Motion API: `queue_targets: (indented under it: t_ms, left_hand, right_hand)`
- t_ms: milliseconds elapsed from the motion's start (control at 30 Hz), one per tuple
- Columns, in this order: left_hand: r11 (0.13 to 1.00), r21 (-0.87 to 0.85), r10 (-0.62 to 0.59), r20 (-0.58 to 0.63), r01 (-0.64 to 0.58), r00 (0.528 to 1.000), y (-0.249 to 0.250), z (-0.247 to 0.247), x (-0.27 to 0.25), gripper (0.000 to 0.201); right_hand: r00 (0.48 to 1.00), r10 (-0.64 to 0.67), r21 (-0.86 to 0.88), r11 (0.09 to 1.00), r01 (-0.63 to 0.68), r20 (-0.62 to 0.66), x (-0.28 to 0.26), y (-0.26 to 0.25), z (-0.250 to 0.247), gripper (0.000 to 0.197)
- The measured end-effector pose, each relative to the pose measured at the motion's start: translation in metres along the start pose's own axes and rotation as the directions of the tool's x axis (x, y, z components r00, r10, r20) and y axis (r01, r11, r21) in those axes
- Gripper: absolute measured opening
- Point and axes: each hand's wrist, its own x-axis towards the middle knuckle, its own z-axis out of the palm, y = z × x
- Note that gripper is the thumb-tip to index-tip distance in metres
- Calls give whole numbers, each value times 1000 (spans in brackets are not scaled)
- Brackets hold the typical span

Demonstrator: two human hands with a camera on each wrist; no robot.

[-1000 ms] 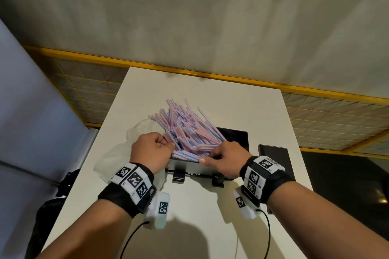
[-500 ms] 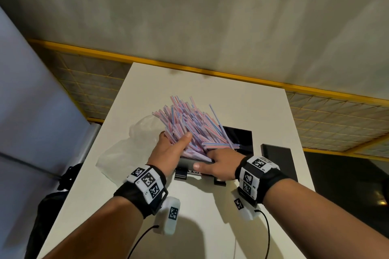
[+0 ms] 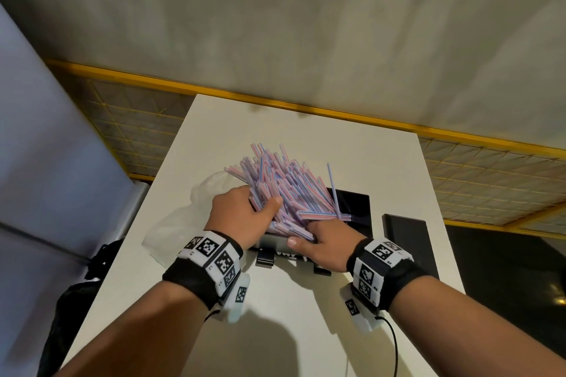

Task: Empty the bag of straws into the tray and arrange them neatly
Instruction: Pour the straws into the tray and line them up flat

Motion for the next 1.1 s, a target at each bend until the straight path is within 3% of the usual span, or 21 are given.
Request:
queue_targets:
  t_ms: [167, 267, 400, 633, 767, 867, 967, 1033, 1100]
  left_hand:
    - [991, -127, -39, -78, 29, 996, 2, -1, 3, 42]
    - [980, -192, -81, -158, 50, 984, -2, -1, 0, 42]
    - [968, -235, -117, -93, 92, 989, -7, 8, -1, 51]
    - [972, -189, -147, -15, 141, 989, -6, 4, 3, 49]
    - [976, -192, -92, 59, 102, 994, 2, 1, 10, 46]
    - [979, -191, -69, -4, 68, 998, 4, -3, 8, 46]
    - [956, -274, -121, -48, 103, 991, -4, -6, 6, 50]
    - [957, -256, -149, -20, 139, 989, -10, -6, 5, 59]
    - [945, -249, -214, 16, 211, 977, -15, -4, 3, 84]
  right_hand:
    - [986, 78, 1, 997, -78, -149, -5, 11, -2, 67]
    - [939, 216, 89, 976, -200, -267, -4, 25, -10, 55]
    - [910, 336, 106, 942, -319, -242, 4, 29, -17, 70]
    - [935, 314, 52, 950, -309, -167, 26, 23, -12, 65]
    - [946, 287, 59, 958, -281, -148, 28, 16, -11, 59]
    - [950, 189, 19, 981, -191, -249, 23, 14, -16, 35]
    - [933, 115, 2, 993, -122, -340, 18, 12, -22, 28]
    - [936, 125, 1, 991, -132, -329, 18, 10, -22, 30]
    - [932, 184, 38, 983, -181, -312, 18, 12, -22, 43]
